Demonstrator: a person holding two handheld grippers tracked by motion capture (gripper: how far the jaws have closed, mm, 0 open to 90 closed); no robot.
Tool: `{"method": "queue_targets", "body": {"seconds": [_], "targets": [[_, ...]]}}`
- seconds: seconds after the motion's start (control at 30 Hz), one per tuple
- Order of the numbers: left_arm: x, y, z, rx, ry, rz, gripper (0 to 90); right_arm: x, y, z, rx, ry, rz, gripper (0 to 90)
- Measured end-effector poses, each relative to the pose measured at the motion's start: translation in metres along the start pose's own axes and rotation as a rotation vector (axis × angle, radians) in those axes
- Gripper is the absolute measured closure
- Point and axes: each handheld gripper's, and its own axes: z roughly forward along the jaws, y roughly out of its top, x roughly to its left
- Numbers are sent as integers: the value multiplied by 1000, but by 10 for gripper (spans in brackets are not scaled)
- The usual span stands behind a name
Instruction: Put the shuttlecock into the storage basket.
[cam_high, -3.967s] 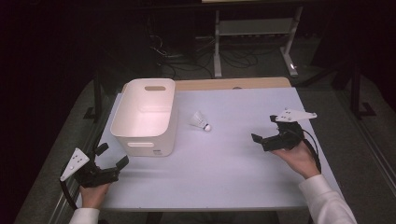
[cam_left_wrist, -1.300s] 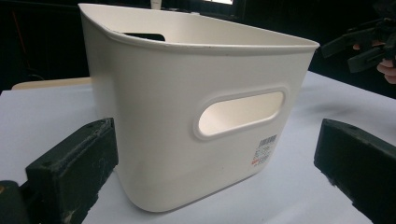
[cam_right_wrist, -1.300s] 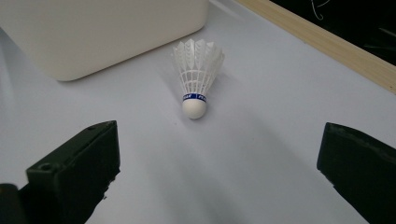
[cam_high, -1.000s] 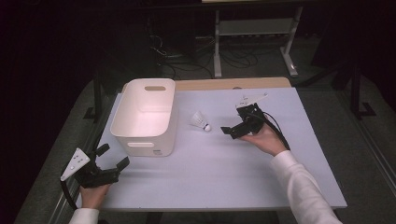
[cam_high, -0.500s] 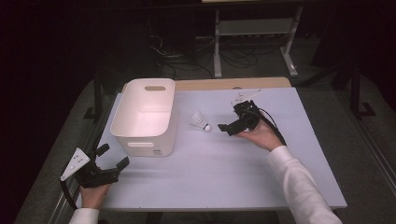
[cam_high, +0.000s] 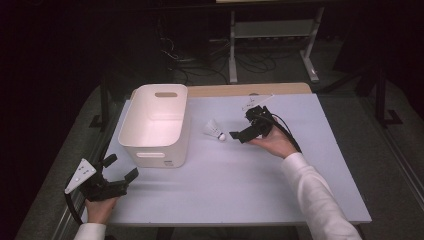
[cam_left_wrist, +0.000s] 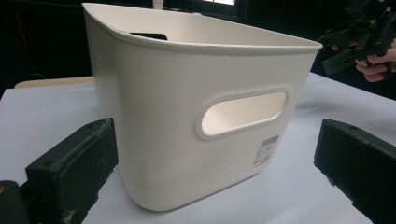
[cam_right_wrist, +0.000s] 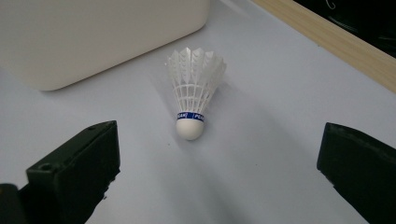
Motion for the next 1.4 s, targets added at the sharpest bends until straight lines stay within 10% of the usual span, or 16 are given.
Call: {"method": "queue_targets", "body": {"seconds": [1.4], "targets": [[0,0,-1,-3,-2,-8,0,2,25,58,97,57,-31,0]]}}
